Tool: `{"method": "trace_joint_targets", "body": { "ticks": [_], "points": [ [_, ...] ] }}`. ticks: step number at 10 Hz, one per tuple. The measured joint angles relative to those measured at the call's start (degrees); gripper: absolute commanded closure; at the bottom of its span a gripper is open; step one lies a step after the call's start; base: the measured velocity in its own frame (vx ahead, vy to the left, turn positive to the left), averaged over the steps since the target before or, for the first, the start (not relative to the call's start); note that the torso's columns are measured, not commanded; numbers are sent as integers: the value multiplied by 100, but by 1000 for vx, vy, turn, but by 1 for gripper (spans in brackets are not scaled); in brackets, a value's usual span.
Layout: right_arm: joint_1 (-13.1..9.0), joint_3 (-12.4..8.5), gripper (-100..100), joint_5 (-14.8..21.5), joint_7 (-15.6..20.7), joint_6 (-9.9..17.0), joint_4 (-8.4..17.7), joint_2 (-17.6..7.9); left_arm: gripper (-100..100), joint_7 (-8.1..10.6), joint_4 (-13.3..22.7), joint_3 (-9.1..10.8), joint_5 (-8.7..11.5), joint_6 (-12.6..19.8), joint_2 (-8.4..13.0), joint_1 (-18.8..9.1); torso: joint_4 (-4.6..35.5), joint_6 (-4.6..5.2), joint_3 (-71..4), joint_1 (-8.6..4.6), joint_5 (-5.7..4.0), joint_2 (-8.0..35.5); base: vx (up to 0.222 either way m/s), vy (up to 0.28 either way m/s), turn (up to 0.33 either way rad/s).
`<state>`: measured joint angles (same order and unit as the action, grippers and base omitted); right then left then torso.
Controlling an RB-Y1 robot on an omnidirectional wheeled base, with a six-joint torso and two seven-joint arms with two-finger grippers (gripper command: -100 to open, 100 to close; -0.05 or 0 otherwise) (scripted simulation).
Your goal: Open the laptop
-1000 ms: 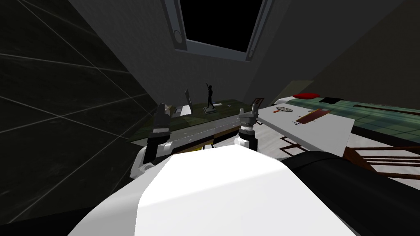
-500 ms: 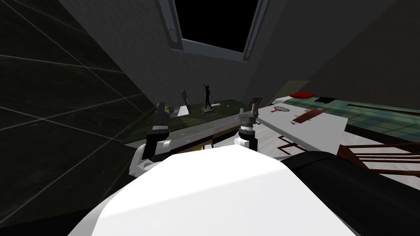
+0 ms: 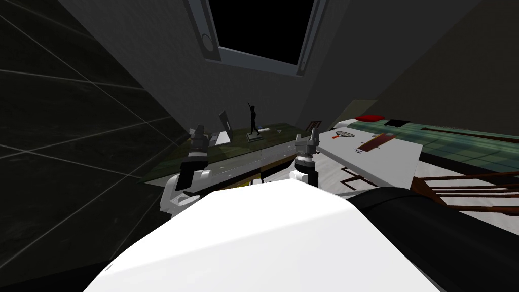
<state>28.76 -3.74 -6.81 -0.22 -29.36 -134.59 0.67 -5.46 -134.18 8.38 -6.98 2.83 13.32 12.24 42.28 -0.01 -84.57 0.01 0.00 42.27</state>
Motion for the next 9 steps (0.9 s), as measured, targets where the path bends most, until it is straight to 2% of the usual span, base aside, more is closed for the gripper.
{"method": "trace_joint_targets", "body": {
  "ticks": [9],
  "points": [
    [0, 0, 0, 0, 0, 0, 0, 0, -100, -60, 130, 361, -136, 1370, 203, -644, 0, 1, 0, -5, -1, -1, 13, -53, -34]
  ]
}}
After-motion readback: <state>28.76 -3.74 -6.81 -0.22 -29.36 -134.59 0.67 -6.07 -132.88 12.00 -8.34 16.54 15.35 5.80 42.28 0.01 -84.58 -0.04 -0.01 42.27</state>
